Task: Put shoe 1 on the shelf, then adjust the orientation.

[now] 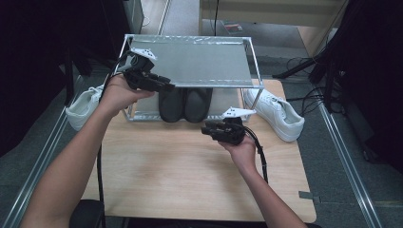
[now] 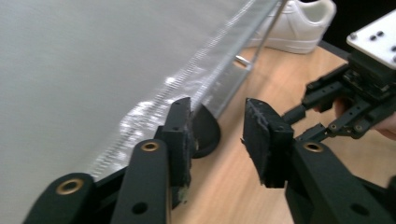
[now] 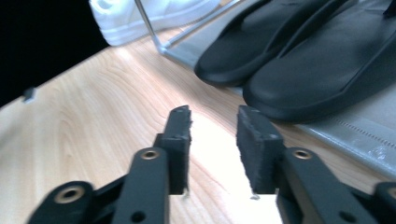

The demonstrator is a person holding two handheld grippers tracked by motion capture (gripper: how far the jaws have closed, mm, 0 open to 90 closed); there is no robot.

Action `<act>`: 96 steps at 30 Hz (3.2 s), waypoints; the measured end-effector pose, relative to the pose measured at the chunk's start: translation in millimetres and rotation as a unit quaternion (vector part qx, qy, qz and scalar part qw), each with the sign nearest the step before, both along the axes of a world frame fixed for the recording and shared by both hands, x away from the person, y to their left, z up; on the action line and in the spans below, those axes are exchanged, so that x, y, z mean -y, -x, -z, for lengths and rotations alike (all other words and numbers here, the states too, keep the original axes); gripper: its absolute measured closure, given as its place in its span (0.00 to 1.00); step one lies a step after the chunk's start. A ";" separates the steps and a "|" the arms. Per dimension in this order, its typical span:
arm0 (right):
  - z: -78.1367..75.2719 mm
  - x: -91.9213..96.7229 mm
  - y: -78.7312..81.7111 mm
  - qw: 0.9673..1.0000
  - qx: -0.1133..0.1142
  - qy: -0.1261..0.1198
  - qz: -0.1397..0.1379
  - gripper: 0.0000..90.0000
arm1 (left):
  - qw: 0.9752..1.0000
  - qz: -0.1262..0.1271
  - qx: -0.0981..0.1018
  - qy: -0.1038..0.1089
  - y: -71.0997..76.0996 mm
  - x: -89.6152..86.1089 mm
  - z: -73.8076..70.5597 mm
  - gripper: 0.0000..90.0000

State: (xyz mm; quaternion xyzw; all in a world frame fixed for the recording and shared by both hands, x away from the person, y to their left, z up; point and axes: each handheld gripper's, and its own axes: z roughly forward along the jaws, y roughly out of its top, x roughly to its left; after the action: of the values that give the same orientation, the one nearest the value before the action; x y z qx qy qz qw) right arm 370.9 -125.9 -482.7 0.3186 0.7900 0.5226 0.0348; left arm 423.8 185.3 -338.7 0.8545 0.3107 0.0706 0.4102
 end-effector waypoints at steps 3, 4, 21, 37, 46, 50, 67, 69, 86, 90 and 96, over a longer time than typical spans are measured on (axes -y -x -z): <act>-3.0 2.5 6.4 1.000 0.004 0.007 -0.002 0.60 | 1.000 0.001 0.002 0.005 6.3 1.1 4.0 0.65; -3.9 3.2 8.8 1.000 -0.001 0.009 -0.004 0.59 | 1.000 0.001 0.000 0.005 8.1 1.2 5.3 0.63; -2.5 35.6 37.8 1.000 -0.004 0.001 0.012 0.44 | 1.000 0.012 -0.012 0.020 41.8 0.8 56.5 0.42; 0.0 70.9 42.1 1.000 0.003 0.016 0.027 0.43 | 1.000 -0.006 -0.020 0.014 64.9 -14.2 97.7 0.40; -1.2 69.8 36.1 1.000 0.003 0.015 0.018 0.43 | 0.999 -0.018 -0.028 0.025 74.3 -32.4 105.6 0.40; -2.8 66.8 34.1 1.000 0.005 0.013 0.009 0.43 | 0.999 -0.024 -0.030 0.025 75.8 -39.2 107.1 0.40; -0.3 60.1 25.4 1.000 -0.002 0.024 0.008 0.44 | 0.996 -0.080 -0.027 0.036 83.7 -89.0 114.9 0.41; 0.7 59.7 24.1 1.000 -0.008 0.023 0.011 0.44 | 0.995 -0.088 -0.031 0.036 84.3 -96.8 116.6 0.42; 1.4 54.0 22.9 1.000 0.003 0.024 0.012 0.45 | 0.985 -0.157 -0.041 0.062 75.2 -163.6 130.3 0.45; 0.7 55.3 21.7 1.000 0.005 0.023 0.017 0.45 | 0.986 -0.163 -0.032 0.030 71.4 -174.6 129.0 0.47; 1.6 55.2 21.0 1.000 0.002 0.024 0.019 0.45 | 0.984 -0.172 -0.037 0.021 57.6 -187.4 119.8 0.48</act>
State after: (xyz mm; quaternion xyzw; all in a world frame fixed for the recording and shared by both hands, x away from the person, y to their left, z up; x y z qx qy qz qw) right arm 349.9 -181.1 -484.3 0.3315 0.7963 0.5032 0.0539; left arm 366.2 372.7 -458.4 0.7813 0.4697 0.1018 0.3982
